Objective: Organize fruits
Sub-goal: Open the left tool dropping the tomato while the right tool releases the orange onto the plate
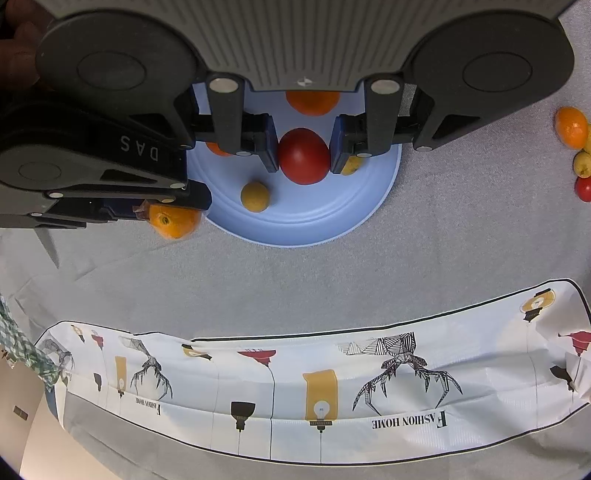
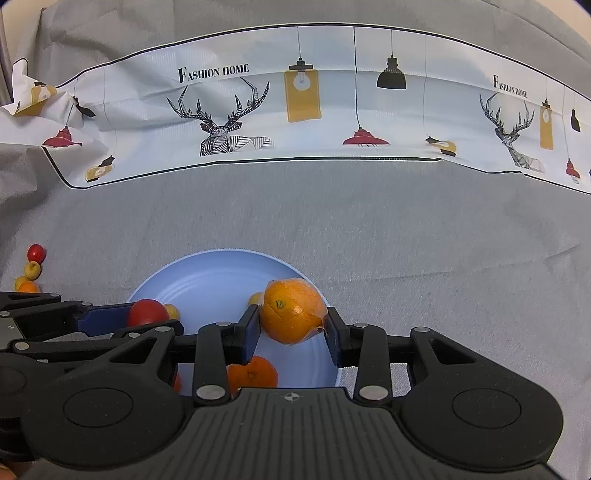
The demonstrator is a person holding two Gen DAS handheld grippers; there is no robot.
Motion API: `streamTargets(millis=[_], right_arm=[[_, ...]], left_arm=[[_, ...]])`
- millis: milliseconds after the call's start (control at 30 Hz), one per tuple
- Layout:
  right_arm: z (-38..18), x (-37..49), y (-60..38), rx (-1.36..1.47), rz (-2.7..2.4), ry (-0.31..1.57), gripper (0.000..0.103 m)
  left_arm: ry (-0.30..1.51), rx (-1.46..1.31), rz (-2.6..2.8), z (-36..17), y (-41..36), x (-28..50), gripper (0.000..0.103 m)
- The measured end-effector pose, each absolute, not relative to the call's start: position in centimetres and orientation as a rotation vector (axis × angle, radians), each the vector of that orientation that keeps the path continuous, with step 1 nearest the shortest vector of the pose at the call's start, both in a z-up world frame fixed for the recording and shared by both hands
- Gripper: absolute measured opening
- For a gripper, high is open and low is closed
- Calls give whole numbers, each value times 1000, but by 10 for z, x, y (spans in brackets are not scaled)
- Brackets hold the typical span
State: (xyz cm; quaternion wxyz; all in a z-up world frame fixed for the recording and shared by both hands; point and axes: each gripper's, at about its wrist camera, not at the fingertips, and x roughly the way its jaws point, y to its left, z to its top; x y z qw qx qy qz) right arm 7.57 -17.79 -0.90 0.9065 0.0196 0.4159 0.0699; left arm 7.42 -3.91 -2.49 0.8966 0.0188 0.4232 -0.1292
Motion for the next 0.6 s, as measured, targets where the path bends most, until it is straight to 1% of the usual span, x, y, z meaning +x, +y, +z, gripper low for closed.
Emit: streamTargets(millis=[167, 367, 600], right_arm=[[-10, 76, -177, 45, 146, 869, 39], [-9, 76, -175, 37, 150, 870, 40], [-7, 74, -175, 40, 145, 855, 44]], left_arm=[[881, 43, -262, -25, -39, 74, 32], [878, 35, -254, -24, -36, 74, 35], [860, 44, -246, -20, -33, 74, 35]])
